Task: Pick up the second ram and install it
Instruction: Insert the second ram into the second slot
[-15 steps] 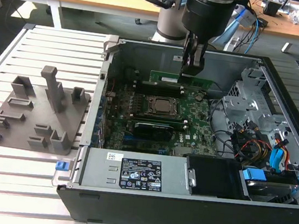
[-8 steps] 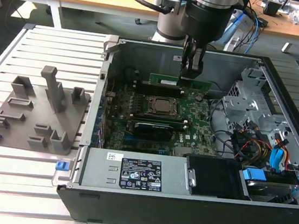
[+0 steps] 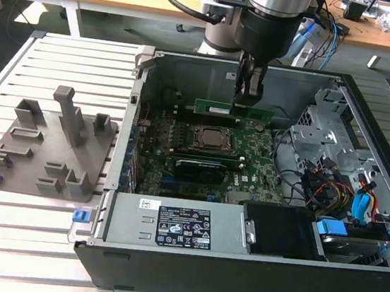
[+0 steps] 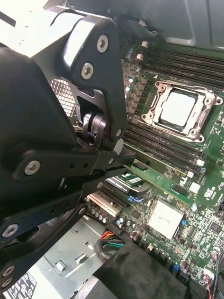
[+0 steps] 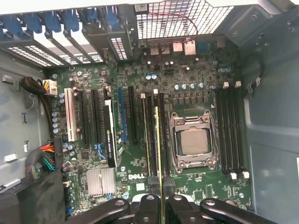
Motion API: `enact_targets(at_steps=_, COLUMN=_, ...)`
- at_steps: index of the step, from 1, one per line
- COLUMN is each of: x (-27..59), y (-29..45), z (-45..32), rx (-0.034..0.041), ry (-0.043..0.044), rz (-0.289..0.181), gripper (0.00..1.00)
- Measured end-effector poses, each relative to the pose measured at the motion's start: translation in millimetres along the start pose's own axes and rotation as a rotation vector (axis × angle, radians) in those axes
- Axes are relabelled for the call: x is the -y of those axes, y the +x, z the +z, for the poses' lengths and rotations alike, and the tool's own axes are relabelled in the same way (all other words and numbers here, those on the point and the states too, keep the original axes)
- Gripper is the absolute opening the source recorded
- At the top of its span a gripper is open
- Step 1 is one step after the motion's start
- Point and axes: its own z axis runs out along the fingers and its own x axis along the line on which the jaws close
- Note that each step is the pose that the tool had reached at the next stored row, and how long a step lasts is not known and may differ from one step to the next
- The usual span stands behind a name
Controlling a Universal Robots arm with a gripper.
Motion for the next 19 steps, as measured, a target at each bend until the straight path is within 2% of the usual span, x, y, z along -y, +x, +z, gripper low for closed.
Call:
enact_targets(at_steps=17, x=0.3, y=0.1, z=17.5, rx=0.0, ry=-0.0001, rz=0.0, gripper=0.14)
enact_targets(at_steps=19, x=0.4, y=0.1, z=22.6, rx=0.0, ry=0.0, rz=0.0, gripper=0.14)
